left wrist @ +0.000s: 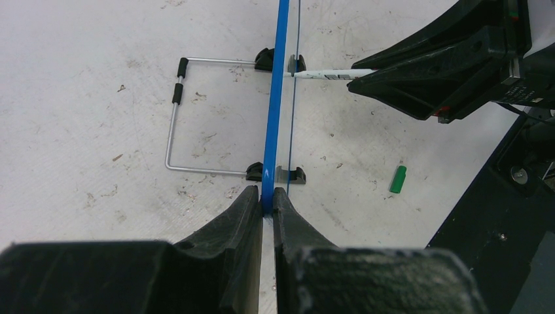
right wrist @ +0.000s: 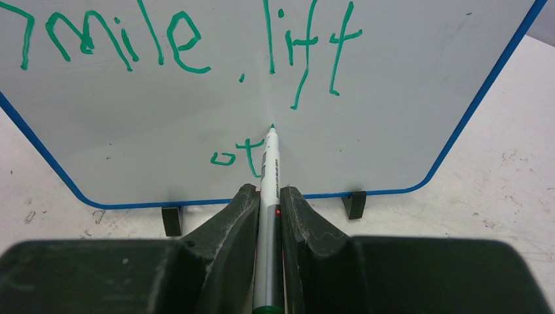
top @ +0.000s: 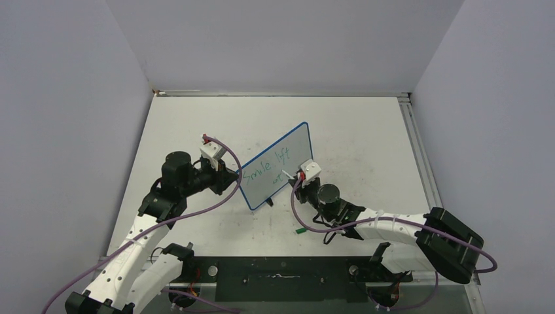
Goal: Write a sentence on the whiteboard
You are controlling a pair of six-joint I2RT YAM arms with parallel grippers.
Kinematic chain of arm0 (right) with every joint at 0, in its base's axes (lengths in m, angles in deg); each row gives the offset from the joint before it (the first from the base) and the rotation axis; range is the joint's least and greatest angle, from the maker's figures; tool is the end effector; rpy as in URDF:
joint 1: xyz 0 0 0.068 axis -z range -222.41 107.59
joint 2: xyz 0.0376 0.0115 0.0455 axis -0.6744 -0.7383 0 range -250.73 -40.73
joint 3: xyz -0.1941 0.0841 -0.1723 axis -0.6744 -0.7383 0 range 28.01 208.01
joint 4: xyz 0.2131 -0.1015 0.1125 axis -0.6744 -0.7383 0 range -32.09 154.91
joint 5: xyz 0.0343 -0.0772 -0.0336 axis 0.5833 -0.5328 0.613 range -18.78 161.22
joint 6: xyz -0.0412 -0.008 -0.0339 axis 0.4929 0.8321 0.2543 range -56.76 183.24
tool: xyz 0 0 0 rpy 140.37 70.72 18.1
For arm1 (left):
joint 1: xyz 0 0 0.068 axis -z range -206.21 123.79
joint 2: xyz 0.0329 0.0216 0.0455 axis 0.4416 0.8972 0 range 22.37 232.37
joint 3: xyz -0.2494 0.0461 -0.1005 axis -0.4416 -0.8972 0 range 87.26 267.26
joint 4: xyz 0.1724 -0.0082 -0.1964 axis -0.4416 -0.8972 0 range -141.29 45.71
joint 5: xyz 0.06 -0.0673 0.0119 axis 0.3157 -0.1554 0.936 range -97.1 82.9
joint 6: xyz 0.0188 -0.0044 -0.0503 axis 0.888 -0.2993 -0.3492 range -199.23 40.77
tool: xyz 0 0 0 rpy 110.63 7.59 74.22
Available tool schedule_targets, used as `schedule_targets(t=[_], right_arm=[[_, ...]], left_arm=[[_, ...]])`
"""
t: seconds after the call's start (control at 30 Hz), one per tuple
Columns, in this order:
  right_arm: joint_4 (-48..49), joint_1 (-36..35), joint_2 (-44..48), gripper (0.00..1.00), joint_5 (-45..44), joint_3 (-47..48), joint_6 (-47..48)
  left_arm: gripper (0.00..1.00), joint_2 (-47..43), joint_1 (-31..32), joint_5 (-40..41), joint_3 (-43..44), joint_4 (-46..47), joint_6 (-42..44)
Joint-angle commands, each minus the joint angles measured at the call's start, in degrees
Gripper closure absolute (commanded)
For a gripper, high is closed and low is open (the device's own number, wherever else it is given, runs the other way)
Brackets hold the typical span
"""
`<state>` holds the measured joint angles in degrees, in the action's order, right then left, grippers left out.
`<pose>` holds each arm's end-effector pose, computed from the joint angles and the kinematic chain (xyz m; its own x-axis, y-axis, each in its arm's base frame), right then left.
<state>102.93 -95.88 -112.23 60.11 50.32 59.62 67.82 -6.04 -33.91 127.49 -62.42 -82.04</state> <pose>0.1535 0.1956 0.1965 -0.1578 -0.1089 -0.9814 -0.6673 0.7444 0.0247 0.1647 -0.0776 0.2972 -0.4057 0.1025 -0.9082 0.6774 0.7009 -0.2235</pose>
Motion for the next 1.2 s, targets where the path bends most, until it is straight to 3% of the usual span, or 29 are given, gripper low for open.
schedule_targets(t=[0.0,0.57,1.17], right_arm=[[2.7,-0.3,-1.3,0.95,0.7,2.2,0.3],[0.7,-0.4,-5.4,0.95,0.1,1.7,-2.5],[3.4,-0.3,-0.2,0.95,-1.3,1.8,-1.4]], left_arm=[[1.00,0.6,0.2,-0.5,0.7,-1.9,-0.5],[1.00,0.3,0.2,-0.4,0.7,-2.0,-0.5],[1.00,0.3,0.2,-0.4,0.7,-2.0,-0.6]])
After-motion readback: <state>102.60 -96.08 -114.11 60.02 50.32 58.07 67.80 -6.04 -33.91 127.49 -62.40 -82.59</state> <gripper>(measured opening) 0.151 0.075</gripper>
